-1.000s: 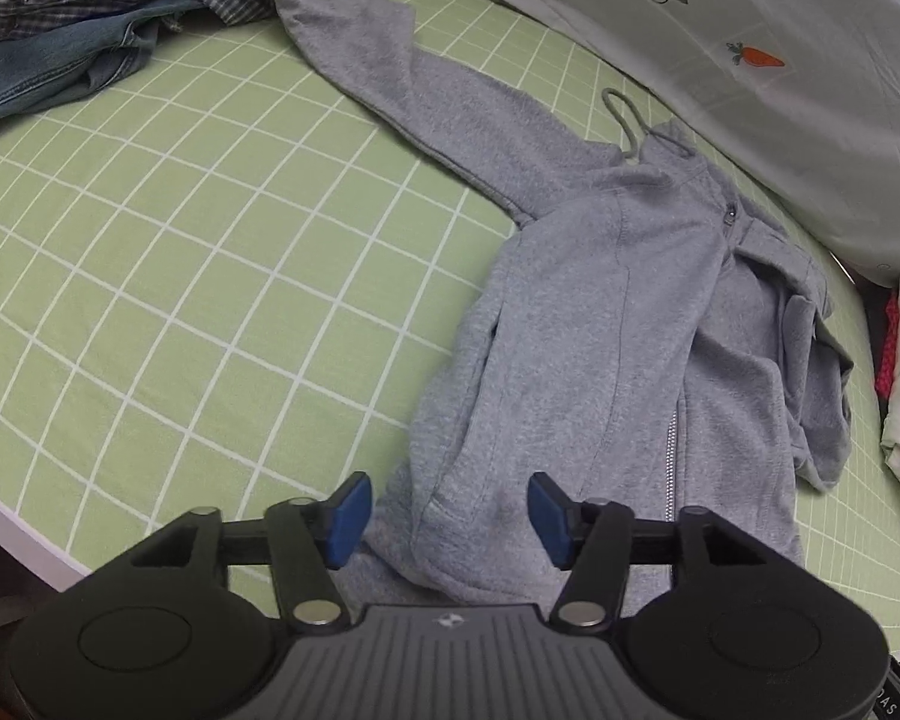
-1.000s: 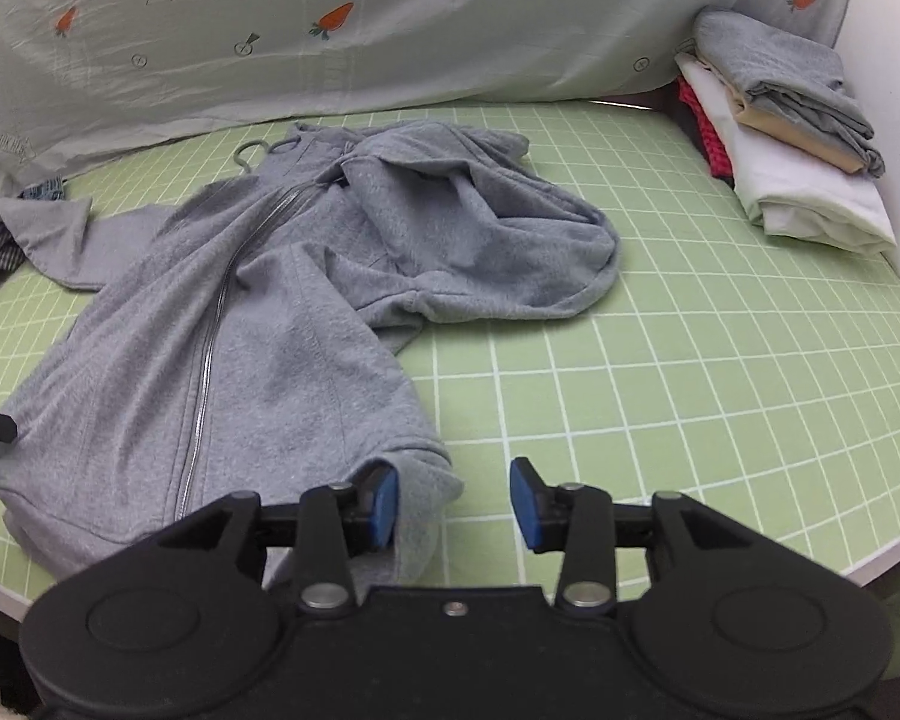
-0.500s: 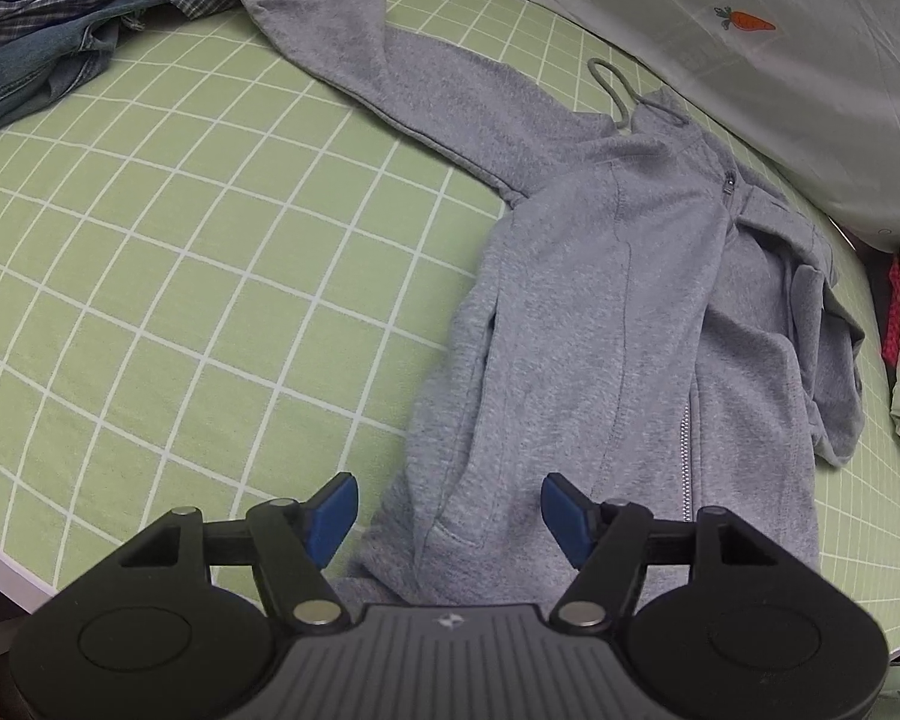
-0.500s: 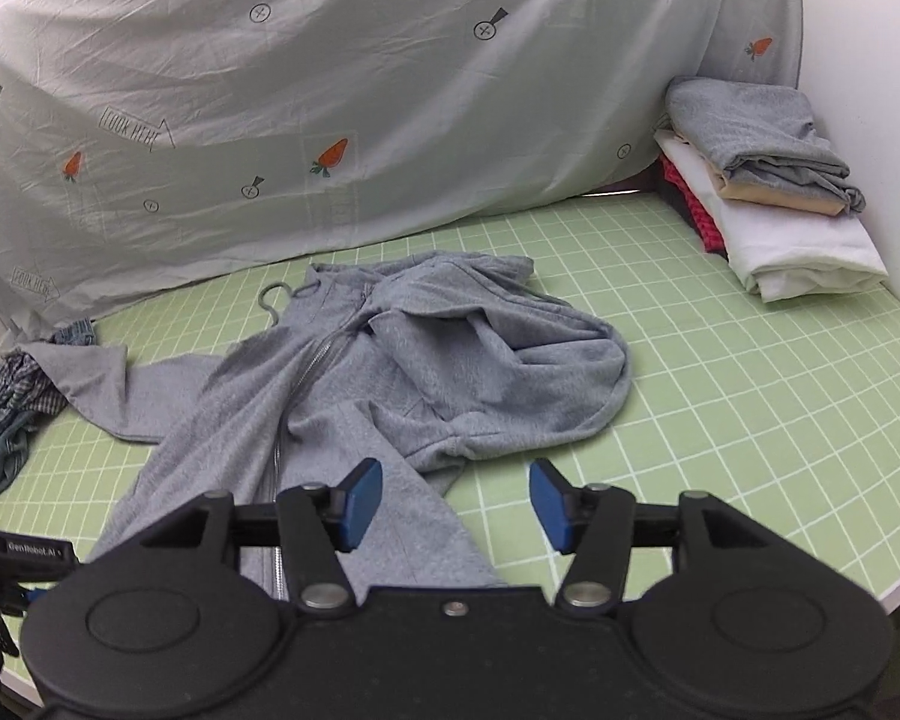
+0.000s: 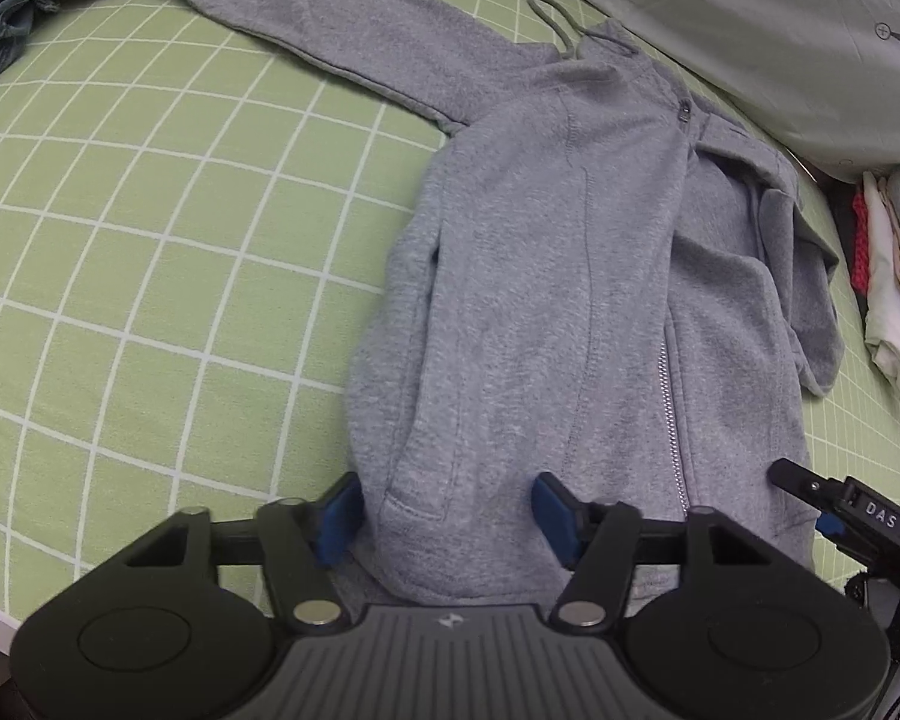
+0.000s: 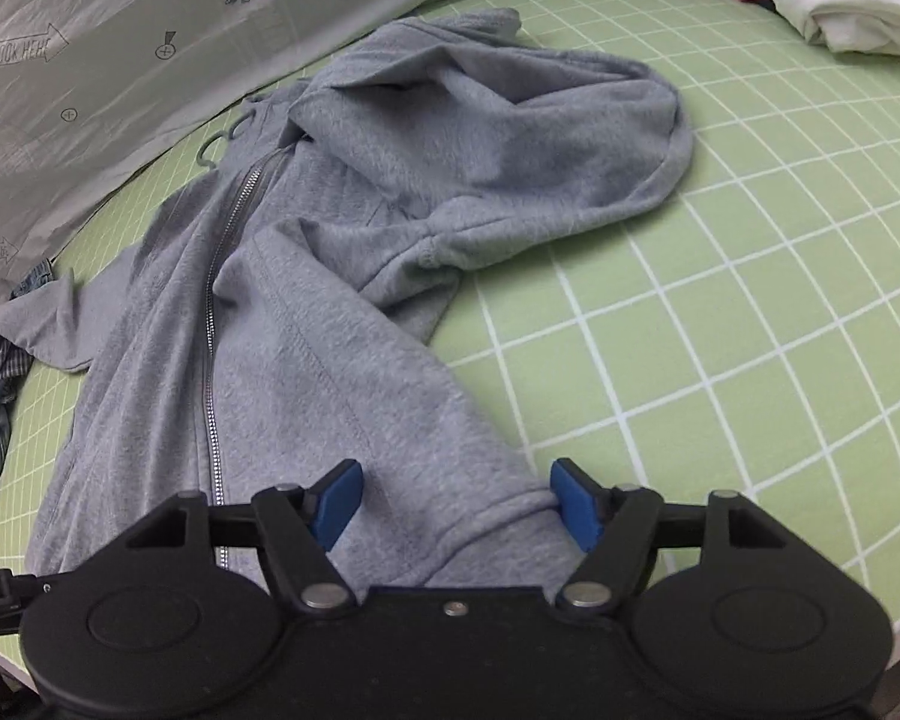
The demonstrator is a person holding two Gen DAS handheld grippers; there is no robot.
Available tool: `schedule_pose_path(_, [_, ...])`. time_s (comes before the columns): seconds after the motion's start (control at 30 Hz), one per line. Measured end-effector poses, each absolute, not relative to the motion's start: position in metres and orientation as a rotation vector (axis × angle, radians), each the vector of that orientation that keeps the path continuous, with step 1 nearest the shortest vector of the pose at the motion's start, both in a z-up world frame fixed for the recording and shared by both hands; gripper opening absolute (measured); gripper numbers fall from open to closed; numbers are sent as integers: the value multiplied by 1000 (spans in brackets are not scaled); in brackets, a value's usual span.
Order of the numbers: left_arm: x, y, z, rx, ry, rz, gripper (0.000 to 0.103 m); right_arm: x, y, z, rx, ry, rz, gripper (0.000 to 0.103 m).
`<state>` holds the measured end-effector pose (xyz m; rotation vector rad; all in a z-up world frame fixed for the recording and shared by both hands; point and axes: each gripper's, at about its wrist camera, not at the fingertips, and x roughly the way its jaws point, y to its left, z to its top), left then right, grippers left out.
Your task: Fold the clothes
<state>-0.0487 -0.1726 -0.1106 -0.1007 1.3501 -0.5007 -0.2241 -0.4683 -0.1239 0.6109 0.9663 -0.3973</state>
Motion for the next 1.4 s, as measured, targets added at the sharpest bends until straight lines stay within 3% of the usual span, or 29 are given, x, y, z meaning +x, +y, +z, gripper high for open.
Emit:
schedule_pose_path(0.03, [-49, -172, -110, -114, 1362, -519, 17, -223, -467, -122, 593, 976, -367, 44])
schedule_pose_path(0.07, [-49, -170, -109, -156, 1384, -547, 13, -223, -466, -120, 580, 980, -337, 21])
schedule_pose_path(0.2, [-47, -139, -87, -508, 1437, -707, 10, -245, -470, -82, 697, 865, -249, 18])
schedule_pose_path(0.27, [-40, -113, -84, -707, 1429, -666, 16, -260, -480, -69, 807, 796, -264, 18])
schedule_pose_path(0.3, [-37, -107, -84, -664, 1420, -596, 21, -264, -482, -66, 817, 788, -288, 18])
schedule_pose_path(0.37, [-35, -116, -84, -311, 1381, -443, 42, -258, -477, -73, 701, 872, -344, 23])
schedule_pose_path(0.4, [-35, -124, -86, -144, 1366, -383, 43, -255, -474, -77, 654, 909, -370, 27])
schedule_pose_path(0.47, [-35, -130, -87, -72, 1379, -369, 44, -249, -470, -83, 641, 952, -401, 27])
schedule_pose_path(0.5, [-35, -130, -86, -82, 1375, -383, 47, -248, -469, -82, 617, 950, -403, 35])
schedule_pose_path(0.53, [-36, -132, -83, -98, 1359, -377, 60, -248, -468, -78, 588, 939, -418, 47])
schedule_pose_path(0.57, [-36, -133, -79, -96, 1333, -352, 76, -247, -467, -75, 564, 929, -432, 50])
schedule_pose_path(0.6, [-35, -136, -76, -72, 1312, -330, 80, -245, -468, -73, 552, 923, -441, 58])
schedule_pose_path(0.7, [-31, -148, -68, -7, 1264, -294, 81, -238, -473, -69, 526, 907, -464, 74])
schedule_pose_path(0.83, [-22, -165, -63, 5, 1238, -316, 87, -225, -483, -62, 502, 879, -467, 82])
schedule_pose_path(1.13, [11, -226, -84, 44, 1256, -296, 88, -190, -538, -54, 399, 825, -516, 84])
schedule_pose_path(1.4, [52, -274, -117, 74, 1334, -254, 88, -95, -575, -76, 184, 886, -387, 84])
